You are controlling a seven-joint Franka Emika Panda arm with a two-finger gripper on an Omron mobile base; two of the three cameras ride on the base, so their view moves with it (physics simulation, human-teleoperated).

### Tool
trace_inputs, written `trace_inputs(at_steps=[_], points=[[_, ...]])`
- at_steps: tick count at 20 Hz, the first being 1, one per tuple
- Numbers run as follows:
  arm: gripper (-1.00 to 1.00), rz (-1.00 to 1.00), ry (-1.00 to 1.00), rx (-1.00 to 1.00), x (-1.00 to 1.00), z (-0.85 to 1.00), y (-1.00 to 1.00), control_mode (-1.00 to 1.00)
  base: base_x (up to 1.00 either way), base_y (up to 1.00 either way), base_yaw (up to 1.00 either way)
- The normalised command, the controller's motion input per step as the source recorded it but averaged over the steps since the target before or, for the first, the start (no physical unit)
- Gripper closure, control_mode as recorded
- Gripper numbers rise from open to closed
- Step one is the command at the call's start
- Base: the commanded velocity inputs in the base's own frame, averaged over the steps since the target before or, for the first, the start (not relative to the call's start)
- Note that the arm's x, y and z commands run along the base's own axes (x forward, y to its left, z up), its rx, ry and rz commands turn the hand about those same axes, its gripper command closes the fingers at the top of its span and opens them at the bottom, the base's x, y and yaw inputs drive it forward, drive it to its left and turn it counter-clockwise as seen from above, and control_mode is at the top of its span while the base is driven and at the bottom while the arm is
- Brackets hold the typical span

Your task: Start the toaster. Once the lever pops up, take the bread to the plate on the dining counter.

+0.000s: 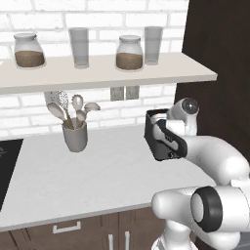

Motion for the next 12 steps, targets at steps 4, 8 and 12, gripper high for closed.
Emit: trace_inputs(at_steps=[4,8,12], points=[[-1.0,0.02,0.02,0.0,0.24,-0.18,0.0,-1.0,0.0,0.0,0.0],[-1.0,0.02,0.04,0.0,0.19,-0.11,0.0,-1.0,0.0,0.0,0.0],[-1.0,0.01,0.06,0.0,0.17,0.0,0.0,-1.0,0.0,0.0,0.0]])
